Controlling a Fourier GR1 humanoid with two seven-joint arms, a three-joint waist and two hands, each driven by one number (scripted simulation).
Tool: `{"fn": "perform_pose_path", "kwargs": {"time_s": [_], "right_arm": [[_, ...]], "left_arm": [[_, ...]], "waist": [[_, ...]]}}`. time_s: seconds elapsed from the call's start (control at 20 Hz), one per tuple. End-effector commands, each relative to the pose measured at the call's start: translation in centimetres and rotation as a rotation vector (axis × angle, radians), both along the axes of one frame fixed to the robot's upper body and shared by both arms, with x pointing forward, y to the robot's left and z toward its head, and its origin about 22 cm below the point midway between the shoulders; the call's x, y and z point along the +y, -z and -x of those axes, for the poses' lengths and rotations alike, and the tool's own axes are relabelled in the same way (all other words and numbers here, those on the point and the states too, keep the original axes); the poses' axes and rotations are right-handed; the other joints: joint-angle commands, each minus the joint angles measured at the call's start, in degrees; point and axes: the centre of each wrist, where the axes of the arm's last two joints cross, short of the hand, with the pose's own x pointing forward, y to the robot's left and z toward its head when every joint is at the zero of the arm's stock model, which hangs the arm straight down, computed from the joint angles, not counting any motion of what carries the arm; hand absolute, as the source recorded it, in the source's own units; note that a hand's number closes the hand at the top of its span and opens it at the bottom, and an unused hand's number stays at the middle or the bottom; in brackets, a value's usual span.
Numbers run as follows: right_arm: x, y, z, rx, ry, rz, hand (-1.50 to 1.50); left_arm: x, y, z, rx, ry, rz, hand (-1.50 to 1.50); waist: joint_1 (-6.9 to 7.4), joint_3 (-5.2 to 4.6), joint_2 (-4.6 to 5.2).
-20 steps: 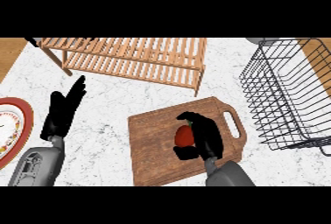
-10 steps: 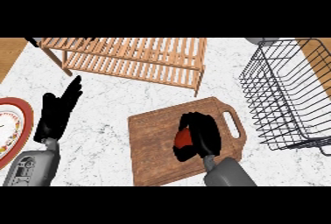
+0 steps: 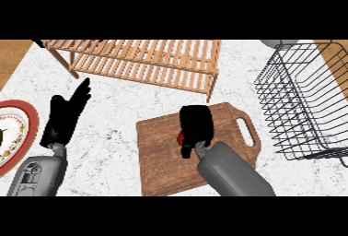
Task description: Pick the bell pepper from the cutting board and place it in the basket
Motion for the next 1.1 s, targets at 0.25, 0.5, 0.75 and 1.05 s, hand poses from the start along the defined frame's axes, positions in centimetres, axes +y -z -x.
{"fn": "perform_pose_path", "kwargs": {"time_s": [0.25, 0.5, 0.75, 1.05], "right_arm": [[2.4, -8.2, 1.2, -0.125, 0.043, -0.396, 1.50], [2.0, -15.8, 2.5, -0.286, 0.093, -0.666, 1.50], [0.6, -22.9, 3.8, -0.404, 0.135, -0.657, 1.50], [-0.3, -28.2, 3.0, -0.465, 0.196, -0.685, 1.50]], "left_arm": [[0.8, 1.0, 0.5, 0.005, -0.017, 0.005, 0.00], [0.6, 0.3, -0.2, 0.005, -0.041, -0.004, 0.00], [0.5, 0.0, -0.2, 0.013, -0.023, 0.016, 0.00], [0.2, 0.4, 1.0, 0.008, -0.019, -0.002, 0.00]], "waist": [[-0.20, 0.16, 0.16], [-1.20, 0.15, -0.14], [-1.52, 0.14, -0.16], [-0.81, 0.14, -0.05]]}}
